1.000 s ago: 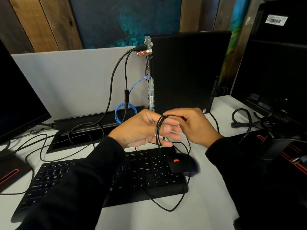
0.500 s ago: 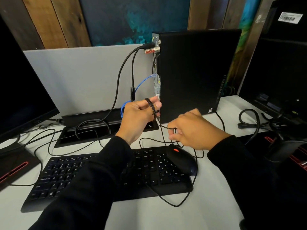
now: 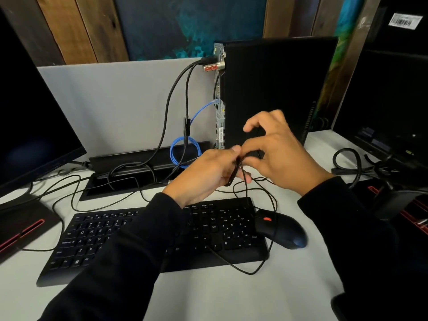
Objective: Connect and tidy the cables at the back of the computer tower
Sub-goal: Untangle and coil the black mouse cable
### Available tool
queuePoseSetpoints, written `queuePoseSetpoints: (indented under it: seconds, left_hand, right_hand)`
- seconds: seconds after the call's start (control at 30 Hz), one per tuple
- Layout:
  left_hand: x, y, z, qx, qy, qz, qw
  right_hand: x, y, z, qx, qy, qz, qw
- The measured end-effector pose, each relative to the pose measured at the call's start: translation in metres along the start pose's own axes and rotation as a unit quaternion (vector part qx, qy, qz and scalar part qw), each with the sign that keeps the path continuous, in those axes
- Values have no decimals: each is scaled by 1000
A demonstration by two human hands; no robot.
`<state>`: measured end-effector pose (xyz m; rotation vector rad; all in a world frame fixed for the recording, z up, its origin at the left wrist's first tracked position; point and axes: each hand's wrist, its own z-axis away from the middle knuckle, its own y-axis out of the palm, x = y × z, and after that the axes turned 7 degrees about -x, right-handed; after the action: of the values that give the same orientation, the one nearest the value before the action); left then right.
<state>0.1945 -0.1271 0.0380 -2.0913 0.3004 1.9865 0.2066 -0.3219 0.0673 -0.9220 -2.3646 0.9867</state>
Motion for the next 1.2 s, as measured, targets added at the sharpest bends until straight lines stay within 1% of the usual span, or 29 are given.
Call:
queuePoseSetpoints:
  seconds: [0.07,0.13,0.23,0.33,0.43,0.5,0.57,0.67,0.73,0.8,0.87,0.97,1.07,1.2]
  left_hand:
    - [4,2,-1,15,33,-64,997]
    - [8,4,1,24,53,-47,997]
    - [7,7,3,14,53,61,997]
    - [12,5,5,-14,11,198,980]
    - [19,-5,7,-17,-24,303,953]
    - [24,-10,9,-30,-46,355,933]
    - [29,-13,8,-44,-57,378,923]
    - [38,-13,2,-72,-45,352,932]
    - [43,-12,-2,-104,-33,325,939]
    - [47,-13,-8,-136,-22,324,936]
    - [48,-14,-11,-159,-15,345,925]
    - [49,-13,-12,-171,-1,386,906]
    - [54,-13,-12,-168,6,425,889]
    - [57,-10,-7,-142,30,417,897]
  right_hand:
    - [-4,1,0,-14,12,-31,999]
    - [-5,0,0,-29,64,-81,994]
    - [-3,0,0,-51,163,-189,967]
    - [-7,0,4,-71,229,-253,937]
    - [-21,2,10,-97,252,-256,928]
    - [-31,6,15,-133,241,-210,938]
    - [-39,14,22,-137,249,-151,947]
    - [-49,32,33,-64,274,-82,956]
    - [-53,40,39,-8,266,-56,962]
    - [-53,45,40,48,246,-51,967]
    - [-52,51,42,98,226,-47,968]
    - [-46,58,42,160,202,-30,966]
    - [-35,57,39,186,186,-22,965]
    - [-16,58,32,234,138,-5,962]
